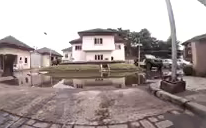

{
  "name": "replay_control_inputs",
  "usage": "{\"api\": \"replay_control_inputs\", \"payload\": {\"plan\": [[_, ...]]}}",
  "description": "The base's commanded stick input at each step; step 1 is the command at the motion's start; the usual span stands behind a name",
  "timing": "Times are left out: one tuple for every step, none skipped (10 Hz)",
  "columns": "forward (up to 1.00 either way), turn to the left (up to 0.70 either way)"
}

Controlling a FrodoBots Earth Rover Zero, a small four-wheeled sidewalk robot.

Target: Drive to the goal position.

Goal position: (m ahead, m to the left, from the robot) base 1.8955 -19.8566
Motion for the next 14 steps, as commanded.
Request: {"api": "replay_control_inputs", "payload": {"plan": [[0.50, 0.00], [0.50, 0.00], [0.50, 0.00], [0.50, 0.00], [0.50, 0.00], [0.50, 0.00], [0.50, 0.00], [0.50, 0.00], [0.50, 0.00], [0.50, 0.00], [0.50, 0.00], [0.50, 0.00], [0.50, 0.00], [0.50, 0.00]]}}
